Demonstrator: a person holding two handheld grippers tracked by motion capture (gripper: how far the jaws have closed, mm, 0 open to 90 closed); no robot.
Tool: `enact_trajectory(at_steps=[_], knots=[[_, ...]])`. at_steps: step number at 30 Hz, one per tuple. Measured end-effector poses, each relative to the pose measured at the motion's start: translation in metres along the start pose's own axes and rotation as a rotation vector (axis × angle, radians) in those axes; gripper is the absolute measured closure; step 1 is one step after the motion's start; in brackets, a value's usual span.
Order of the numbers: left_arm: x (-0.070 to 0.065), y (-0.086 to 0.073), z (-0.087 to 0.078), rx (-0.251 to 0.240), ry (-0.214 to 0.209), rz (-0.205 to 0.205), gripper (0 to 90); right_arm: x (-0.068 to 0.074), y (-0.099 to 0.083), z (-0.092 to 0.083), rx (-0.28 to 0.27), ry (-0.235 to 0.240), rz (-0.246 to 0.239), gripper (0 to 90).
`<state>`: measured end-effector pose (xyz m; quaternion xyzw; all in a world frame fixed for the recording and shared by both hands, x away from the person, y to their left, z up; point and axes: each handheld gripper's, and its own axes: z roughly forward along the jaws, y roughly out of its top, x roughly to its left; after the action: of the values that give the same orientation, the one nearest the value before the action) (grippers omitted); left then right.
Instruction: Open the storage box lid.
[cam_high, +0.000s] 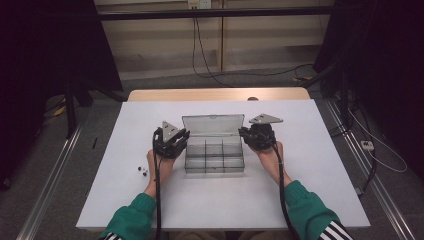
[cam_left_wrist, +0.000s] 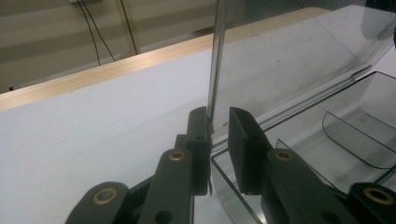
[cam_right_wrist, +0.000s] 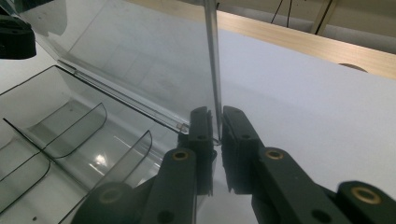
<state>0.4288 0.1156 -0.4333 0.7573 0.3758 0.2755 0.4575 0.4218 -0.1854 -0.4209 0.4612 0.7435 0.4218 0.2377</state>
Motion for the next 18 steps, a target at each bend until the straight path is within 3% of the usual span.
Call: enact_trajectory(at_steps=[18], knots=[[0.0012,-0.0026,0.0029,0.022,0.013,-0.019,72.6,-0.0026,-0.004,0.0088,0.033,-0.007,0.014,84.6]])
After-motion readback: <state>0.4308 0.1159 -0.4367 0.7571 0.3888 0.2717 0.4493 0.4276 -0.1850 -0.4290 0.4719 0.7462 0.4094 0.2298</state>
